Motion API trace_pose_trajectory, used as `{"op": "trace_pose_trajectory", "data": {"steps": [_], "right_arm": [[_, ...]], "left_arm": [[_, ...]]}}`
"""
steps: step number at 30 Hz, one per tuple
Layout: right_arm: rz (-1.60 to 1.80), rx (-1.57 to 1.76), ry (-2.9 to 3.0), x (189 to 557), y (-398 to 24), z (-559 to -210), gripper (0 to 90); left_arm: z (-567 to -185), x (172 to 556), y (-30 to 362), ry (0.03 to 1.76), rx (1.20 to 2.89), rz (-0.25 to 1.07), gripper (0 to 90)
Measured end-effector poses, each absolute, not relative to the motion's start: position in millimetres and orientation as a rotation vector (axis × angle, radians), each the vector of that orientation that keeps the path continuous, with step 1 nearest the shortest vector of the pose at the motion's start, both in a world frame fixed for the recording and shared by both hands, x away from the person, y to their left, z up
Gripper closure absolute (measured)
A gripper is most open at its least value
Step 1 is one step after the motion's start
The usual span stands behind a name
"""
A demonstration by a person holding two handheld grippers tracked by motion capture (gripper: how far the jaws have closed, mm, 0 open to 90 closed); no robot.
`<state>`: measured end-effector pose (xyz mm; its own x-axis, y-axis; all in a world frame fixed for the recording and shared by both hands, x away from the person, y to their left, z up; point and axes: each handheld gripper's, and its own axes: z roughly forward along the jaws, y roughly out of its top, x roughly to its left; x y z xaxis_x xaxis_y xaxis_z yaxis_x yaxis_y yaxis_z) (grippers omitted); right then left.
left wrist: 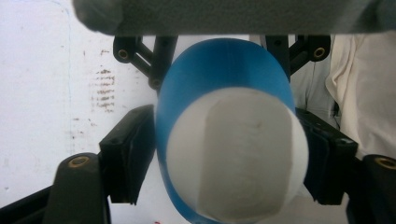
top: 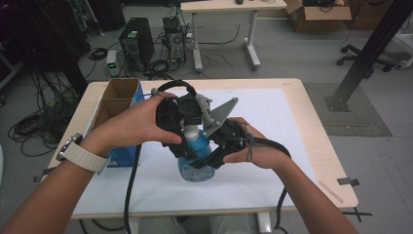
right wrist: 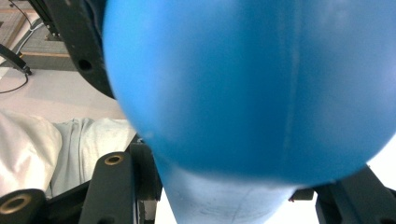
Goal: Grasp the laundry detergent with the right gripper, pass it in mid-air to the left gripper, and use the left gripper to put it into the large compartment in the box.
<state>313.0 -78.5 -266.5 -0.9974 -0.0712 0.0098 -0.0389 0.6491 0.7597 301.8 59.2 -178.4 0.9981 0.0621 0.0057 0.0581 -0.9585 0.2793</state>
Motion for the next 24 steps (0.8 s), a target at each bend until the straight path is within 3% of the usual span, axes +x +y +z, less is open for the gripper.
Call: {"op": "trace_pose_trajectory", "data": {"steps": [12,24], "right_arm": [[-1.290,0.091,-2.820,313.3,-78.7,-268.6,44.0],[-1.284,0.089,-2.826,313.1,-76.6,-270.5,43.6]], "left_arm": [[-180.1,302.2,59.7,0.084,2.859,0.018,37.2],[-181.3,300.9,59.7,0.105,2.876,0.035,37.6]]}}
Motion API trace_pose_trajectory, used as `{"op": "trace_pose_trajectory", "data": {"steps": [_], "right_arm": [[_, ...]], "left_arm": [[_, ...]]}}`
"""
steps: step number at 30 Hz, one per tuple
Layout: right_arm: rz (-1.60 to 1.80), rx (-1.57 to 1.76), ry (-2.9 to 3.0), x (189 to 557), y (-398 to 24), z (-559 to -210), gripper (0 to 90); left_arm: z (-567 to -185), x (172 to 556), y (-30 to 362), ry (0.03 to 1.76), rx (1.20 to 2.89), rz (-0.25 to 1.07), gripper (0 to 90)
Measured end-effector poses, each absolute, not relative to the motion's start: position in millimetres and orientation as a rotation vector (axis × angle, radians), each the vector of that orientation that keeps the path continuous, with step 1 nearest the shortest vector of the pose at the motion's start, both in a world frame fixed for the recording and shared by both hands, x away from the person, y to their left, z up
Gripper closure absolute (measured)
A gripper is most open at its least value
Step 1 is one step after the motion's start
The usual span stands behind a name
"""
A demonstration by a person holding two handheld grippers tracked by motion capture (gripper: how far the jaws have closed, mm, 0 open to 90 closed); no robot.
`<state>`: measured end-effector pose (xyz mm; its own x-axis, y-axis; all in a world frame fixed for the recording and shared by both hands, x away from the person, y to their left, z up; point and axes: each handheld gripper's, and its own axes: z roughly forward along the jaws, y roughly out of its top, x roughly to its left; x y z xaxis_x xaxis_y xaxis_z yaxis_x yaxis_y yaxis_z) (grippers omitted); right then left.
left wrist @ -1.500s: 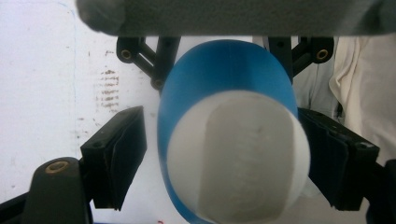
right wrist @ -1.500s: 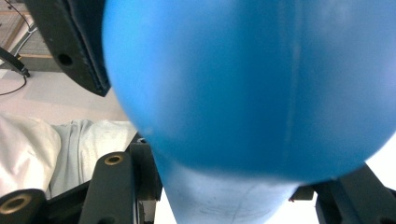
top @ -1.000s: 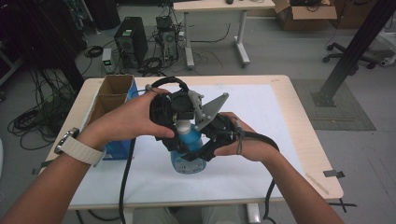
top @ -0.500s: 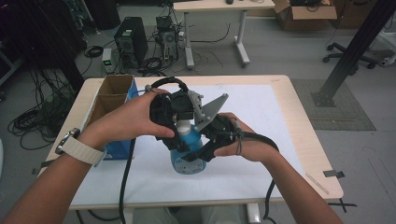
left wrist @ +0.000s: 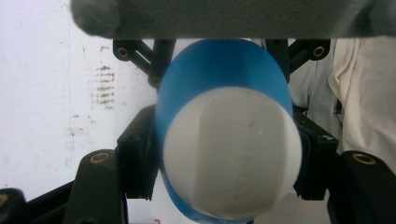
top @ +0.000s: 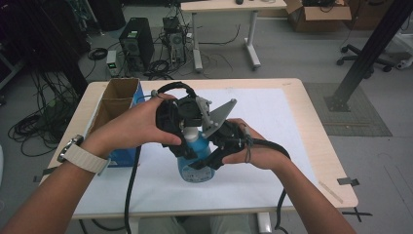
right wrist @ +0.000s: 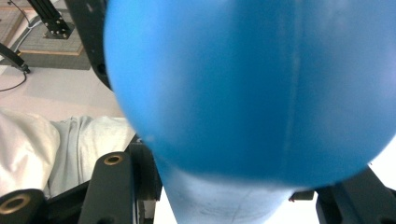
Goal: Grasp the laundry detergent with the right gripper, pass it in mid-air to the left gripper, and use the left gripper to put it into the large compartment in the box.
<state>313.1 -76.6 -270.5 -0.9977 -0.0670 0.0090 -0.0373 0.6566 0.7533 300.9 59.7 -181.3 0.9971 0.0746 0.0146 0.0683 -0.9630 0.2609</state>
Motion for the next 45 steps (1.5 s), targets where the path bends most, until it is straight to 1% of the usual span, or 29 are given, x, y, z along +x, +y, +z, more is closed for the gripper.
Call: {"op": "trace_pose_trajectory", "data": {"steps": [5,6,7,13,14,17,19,24,33,38,41,45], "right_arm": [[-1.307,0.076,-2.812,313.9,-76.6,-273.2,42.4],[-1.299,0.061,-2.802,314.0,-77.3,-273.7,38.6],[-1.294,0.041,-2.794,314.8,-78.5,-274.4,31.9],[-1.298,-0.035,-2.788,319.2,-95.9,-277.9,20.2],[-1.298,-0.035,-2.788,319.2,-95.9,-277.9,20.2],[-1.287,-0.077,-2.799,321.5,-107.6,-279.8,16.0],[-1.271,-0.100,-2.816,323.1,-113.6,-280.9,14.0],[-1.218,-0.155,-2.859,325.0,-129.3,-281.6,8.6],[-1.056,-0.215,-2.946,326.8,-152.2,-278.1,6.4],[-0.973,-0.236,-2.985,326.9,-164.4,-276.7,5.6],[-0.934,-0.237,-3.012,326.2,-172.8,-276.2,5.3],[-0.831,-0.219,-3.053,324.1,-183.5,-277.9,4.4]], "left_arm": [[-180.7,300.0,58.2,0.115,2.889,0.043,37.8],[-180.6,299.8,57.8,0.122,2.895,0.047,37.8],[-180.5,299.6,57.8,0.128,2.897,0.049,37.8],[-174.6,301.0,63.6,0.175,2.895,0.065,37.9],[-173.4,301.1,64.9,0.180,2.892,0.074,37.9],[-169.9,301.2,67.8,0.215,2.895,0.079,37.8],[-167.2,304.0,70.9,0.260,2.895,0.076,37.8],[-159.1,307.0,78.1,0.361,2.903,0.120,37.8],[-135.9,312.3,88.3,0.529,2.909,0.174,37.8],[-121.9,315.8,92.5,0.652,2.912,0.169,37.8],[-113.7,318.0,95.8,0.746,2.897,0.168,37.8],[-105.5,319.8,99.2,0.914,2.871,0.195,37.9]]}}
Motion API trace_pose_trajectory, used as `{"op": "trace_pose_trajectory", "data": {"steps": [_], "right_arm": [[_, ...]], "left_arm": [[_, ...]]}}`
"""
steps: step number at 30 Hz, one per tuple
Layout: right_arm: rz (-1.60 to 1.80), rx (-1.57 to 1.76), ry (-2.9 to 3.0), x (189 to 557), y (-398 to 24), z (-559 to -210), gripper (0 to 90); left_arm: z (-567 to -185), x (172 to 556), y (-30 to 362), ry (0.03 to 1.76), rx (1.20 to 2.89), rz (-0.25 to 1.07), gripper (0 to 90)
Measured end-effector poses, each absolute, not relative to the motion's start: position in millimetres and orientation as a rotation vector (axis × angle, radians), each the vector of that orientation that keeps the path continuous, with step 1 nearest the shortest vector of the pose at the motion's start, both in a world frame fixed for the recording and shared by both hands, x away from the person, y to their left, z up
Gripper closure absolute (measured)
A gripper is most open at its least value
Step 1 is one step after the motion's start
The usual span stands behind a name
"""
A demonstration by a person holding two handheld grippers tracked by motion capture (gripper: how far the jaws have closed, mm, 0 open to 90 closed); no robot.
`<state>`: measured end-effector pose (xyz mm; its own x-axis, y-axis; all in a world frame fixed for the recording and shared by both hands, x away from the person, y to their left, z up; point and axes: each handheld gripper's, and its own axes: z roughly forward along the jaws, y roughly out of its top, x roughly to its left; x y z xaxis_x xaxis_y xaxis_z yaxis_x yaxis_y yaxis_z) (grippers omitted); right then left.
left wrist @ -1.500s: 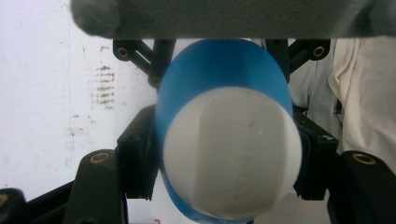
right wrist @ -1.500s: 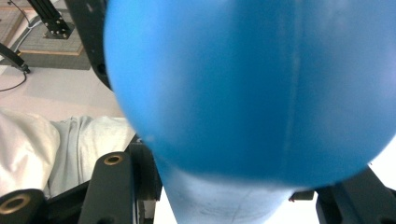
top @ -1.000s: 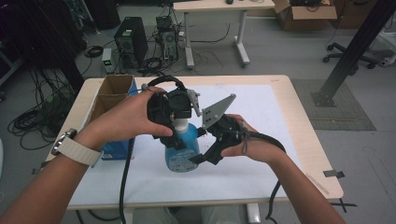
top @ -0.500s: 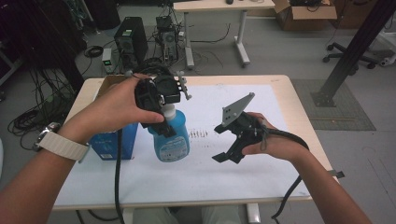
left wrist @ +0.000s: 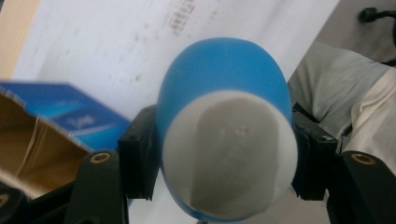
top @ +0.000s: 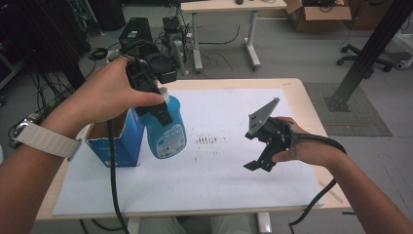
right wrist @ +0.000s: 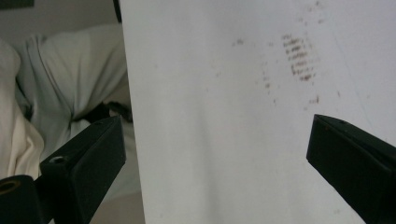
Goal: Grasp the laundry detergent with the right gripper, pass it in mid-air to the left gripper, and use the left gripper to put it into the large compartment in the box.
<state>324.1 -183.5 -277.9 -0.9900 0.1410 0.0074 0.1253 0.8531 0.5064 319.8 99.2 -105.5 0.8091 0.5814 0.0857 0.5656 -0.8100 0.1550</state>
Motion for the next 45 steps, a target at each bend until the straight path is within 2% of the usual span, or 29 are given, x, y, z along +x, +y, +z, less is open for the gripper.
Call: {"op": "trace_pose_trajectory", "data": {"steps": [6,12,21,31,45], "right_arm": [[0.688,0.206,3.034,319.7,-195.4,-280.1,4.6],[0.680,0.231,3.019,317.1,-206.9,-276.8,5.0],[0.665,0.233,2.999,314.9,-217.1,-266.9,5.2],[0.658,0.239,2.985,315.0,-222.6,-263.4,5.4],[0.641,0.271,2.978,322.6,-227.7,-266.6,4.4]], "left_arm": [[-93.3,324.5,108.8,1.139,2.787,0.225,37.9],[-83.7,328.0,115.3,1.272,2.725,0.231,37.9],[-66.8,337.6,132.3,1.568,2.571,0.265,37.9],[-61.3,354.8,160.4,1.764,2.457,0.204,37.9],[-61.5,377.5,206.4,1.986,2.293,0.223,37.9]]}}
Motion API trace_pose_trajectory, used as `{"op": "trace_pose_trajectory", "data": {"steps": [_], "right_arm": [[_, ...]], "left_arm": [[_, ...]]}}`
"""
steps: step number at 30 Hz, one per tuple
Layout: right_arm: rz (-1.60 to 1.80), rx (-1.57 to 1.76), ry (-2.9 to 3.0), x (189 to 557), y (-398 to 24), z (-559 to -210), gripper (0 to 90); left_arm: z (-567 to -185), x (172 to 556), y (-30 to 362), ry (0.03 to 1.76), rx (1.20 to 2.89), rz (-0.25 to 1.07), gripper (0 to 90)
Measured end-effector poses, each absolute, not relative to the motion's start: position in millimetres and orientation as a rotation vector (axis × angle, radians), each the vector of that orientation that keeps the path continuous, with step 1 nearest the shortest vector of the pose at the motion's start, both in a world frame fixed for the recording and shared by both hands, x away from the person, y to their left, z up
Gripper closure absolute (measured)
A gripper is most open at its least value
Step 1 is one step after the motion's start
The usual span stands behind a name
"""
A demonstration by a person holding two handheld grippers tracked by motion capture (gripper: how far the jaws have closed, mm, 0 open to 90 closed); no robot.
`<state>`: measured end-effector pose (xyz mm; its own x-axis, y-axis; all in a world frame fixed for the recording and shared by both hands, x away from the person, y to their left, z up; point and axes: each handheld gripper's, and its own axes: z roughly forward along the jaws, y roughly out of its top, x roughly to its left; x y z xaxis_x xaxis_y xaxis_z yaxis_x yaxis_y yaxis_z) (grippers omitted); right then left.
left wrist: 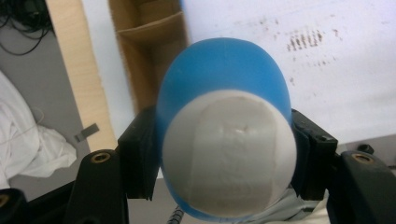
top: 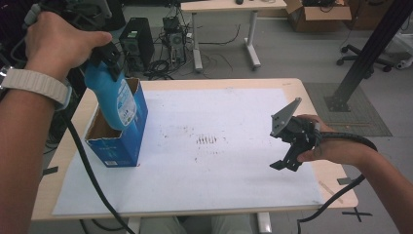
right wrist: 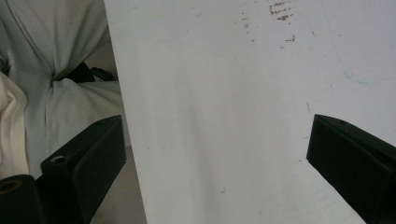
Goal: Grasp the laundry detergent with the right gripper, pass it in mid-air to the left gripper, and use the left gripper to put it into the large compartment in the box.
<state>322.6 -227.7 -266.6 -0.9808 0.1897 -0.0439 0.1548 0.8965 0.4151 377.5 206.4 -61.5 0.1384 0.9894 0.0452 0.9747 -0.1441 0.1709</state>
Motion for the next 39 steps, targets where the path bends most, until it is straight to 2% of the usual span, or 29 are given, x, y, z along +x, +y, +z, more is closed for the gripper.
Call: {"op": "trace_pose_trajectory", "data": {"steps": [14,39], "right_arm": [[0.666,0.305,2.969,328.4,-227.3,-269.7,4.5],[0.648,0.354,2.973,334.6,-224.9,-278.4,5.0]], "left_arm": [[-80.2,395.8,242.1,2.085,2.189,0.263,37.9],[-165.9,417.3,268.2,2.090,2.194,0.277,37.9]]}}
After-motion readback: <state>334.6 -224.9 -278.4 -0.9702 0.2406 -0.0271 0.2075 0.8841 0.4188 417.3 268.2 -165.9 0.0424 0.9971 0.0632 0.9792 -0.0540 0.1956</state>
